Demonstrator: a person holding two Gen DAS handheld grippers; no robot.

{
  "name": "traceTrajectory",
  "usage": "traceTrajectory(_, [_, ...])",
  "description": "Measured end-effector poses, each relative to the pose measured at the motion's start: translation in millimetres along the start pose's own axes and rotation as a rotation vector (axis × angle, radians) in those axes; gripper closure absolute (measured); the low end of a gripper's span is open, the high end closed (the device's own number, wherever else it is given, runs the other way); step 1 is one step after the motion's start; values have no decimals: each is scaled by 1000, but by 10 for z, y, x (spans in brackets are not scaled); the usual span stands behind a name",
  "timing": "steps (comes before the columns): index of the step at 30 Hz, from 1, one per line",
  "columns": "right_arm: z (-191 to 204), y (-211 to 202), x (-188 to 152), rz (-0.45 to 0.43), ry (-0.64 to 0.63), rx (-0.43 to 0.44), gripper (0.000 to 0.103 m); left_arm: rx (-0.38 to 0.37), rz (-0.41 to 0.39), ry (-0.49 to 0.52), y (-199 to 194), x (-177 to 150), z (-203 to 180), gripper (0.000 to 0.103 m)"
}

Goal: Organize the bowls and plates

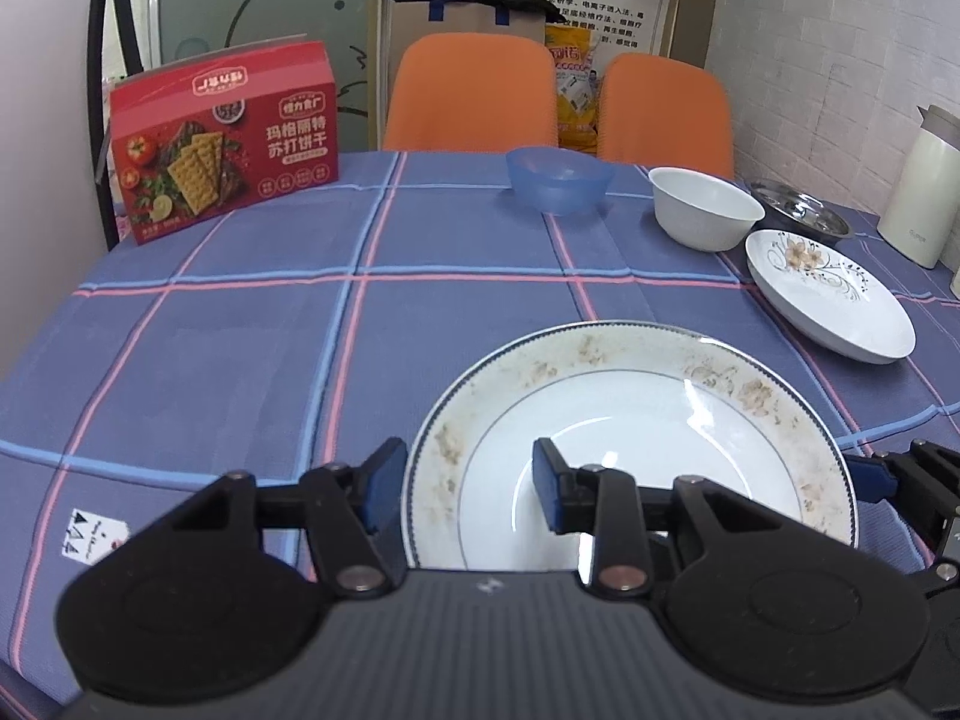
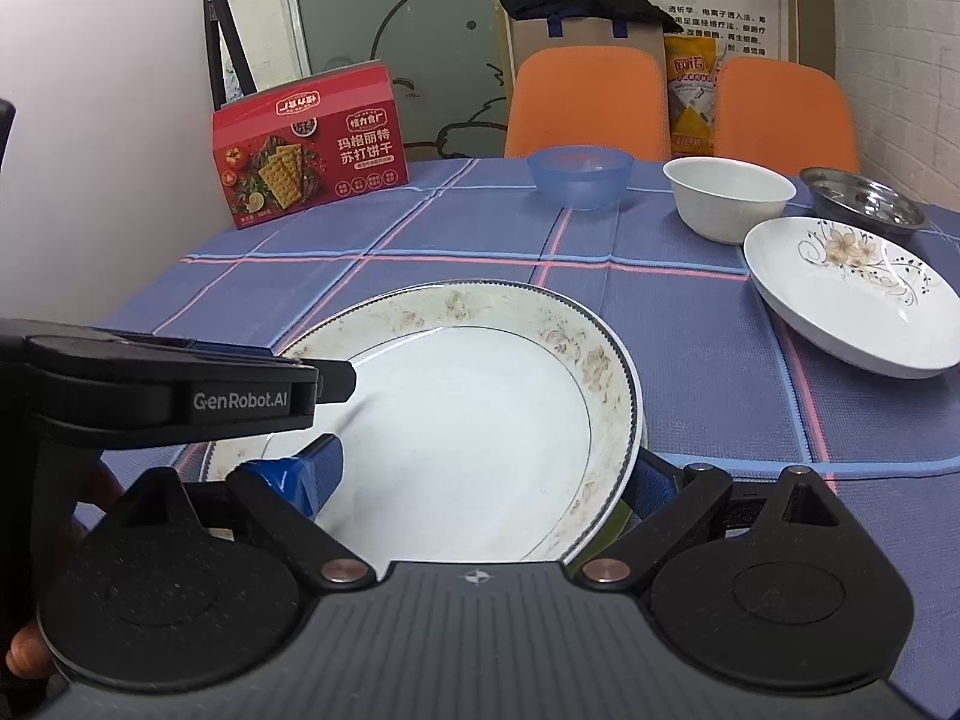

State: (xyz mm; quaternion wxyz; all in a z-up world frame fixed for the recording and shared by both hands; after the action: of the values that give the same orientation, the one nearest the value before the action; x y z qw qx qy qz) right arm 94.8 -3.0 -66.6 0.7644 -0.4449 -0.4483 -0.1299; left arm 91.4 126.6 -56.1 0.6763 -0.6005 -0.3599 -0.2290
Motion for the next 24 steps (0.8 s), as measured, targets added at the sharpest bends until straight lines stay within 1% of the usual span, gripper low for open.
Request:
traceTrajectory(3, [-39, -22, 6, -9, 27, 22, 21, -32, 6, -42, 6, 23, 56, 64])
traceTrajectory(5, [-48, -42, 23, -17, 23, 11, 21, -40, -2, -62, -4, 53, 87, 53])
traceTrajectory(8, [-60, -57, 40, -25, 16, -11, 21, -24, -21, -68, -32, 108, 119, 52])
traceTrajectory(10, [-94, -70, 47, -38, 14, -24, 21, -27, -26, -77, -54, 129, 133, 51])
traceTrajectory(14, [-225, -198, 91, -93, 41, -52, 21, -22, -35, -95, -91, 135, 147, 41])
traceTrajectory(17, [-329, -256, 81, -105, 81, -52, 21, -35, -29, -97, -104, 133, 105, 36])
traceTrajectory(19, [-410, -283, 56, -109, 121, -46, 21, -44, -26, -89, -111, 130, 57, 35])
traceTrajectory(21, [-483, -311, 39, -111, 143, -54, 21, -50, -31, -79, -124, 132, 2, 27])
traceTrajectory(24, [-588, -371, 29, -123, 170, -68, 21, -65, -32, -74, -146, 139, -80, 25])
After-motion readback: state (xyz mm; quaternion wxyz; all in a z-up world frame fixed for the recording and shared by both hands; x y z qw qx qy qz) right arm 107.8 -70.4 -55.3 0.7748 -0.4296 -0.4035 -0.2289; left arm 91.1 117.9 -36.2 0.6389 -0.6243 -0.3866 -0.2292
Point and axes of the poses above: each gripper's, at about its wrist camera, not at the fingertips, and y roughly the way its jaws point, z to its left, x to its top, the point moved 5 cm from there along y, roughly the way its jaws point, and after that the axes turned 7 degrees about x, right-handed, at the moved point
